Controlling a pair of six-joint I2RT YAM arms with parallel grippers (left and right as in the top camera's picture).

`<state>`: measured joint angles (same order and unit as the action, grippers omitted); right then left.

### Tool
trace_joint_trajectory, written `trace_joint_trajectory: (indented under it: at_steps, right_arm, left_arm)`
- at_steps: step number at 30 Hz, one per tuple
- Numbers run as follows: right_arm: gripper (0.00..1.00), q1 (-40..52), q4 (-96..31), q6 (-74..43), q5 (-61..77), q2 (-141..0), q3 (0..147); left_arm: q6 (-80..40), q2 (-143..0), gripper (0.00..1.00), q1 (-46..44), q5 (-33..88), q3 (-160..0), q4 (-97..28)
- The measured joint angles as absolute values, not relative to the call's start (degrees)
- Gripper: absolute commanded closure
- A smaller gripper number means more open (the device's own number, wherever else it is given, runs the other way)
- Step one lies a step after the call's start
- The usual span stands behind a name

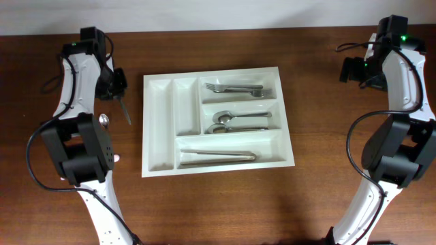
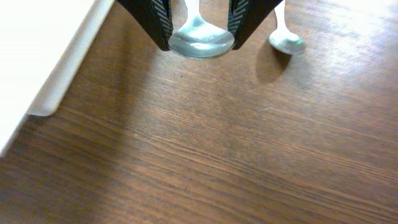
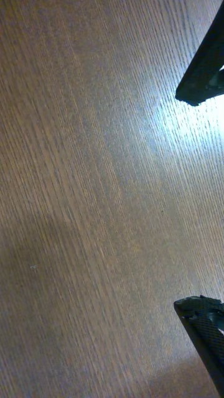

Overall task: Pack container
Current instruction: 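Carry the spoon into the tray's left narrow compartment and release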

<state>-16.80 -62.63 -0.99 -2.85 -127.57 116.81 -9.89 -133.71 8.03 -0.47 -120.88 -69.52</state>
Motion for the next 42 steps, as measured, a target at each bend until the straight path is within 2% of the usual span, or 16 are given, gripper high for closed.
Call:
trace_joint_trajectory:
  at_steps: [6, 16, 27, 36, 37, 38, 39, 41, 42]
  right_arm:
    - [0.01, -16.8, -62.6, -1.0, -2.9, -127.6, 116.8]
    - [0.01, -16.8, -62.6, -1.0, -2.9, -127.6, 116.8]
    - [0.01, -16.8, -62.6, -1.0, -2.9, -127.6, 116.8]
    - [0.01, -16.8, -62.6, -1.0, -2.9, -127.6, 116.8]
    - [0.01, -16.8, -62.6, -1.0, -2.9, -127.6, 116.8]
    - [0.01, -16.8, -62.6, -1.0, -2.9, -127.6, 116.8]
    - [0.01, -16.8, -62.6, -1.0, -2.9, -127.6, 116.8]
    - [0.01, -16.8, -62.6, -1.0, -2.9, -127.6, 116.8]
    - [0.01, -16.8, -62.6, -1.0, -2.9, -127.6, 116.8]
  left_arm:
    - [-9.0, -133.7, 0.98, 8.0, -0.3, -126.7, -74.5]
    - [0.9, -133.7, 0.98, 4.2, 1.2, -131.4, -82.7]
    - [5.9, -133.7, 0.98, -4.6, 1.5, -131.4, -83.4]
    - [3.3, -133.7, 0.98, -6.1, 1.5, -126.8, -81.1]
    - [2.9, -133.7, 0.95, -6.1, 1.5, -125.8, -80.9]
    - [2.5, -133.7, 0.85, -6.1, 1.5, -124.9, -80.7]
    - [2.3, -133.7, 0.73, -6.1, 1.5, -124.3, -80.7]
    - [2.0, -133.7, 0.39, -6.1, 1.5, -123.4, -80.6]
    - [2.0, -133.7, 0.3, -6.1, 1.5, -123.2, -80.6]
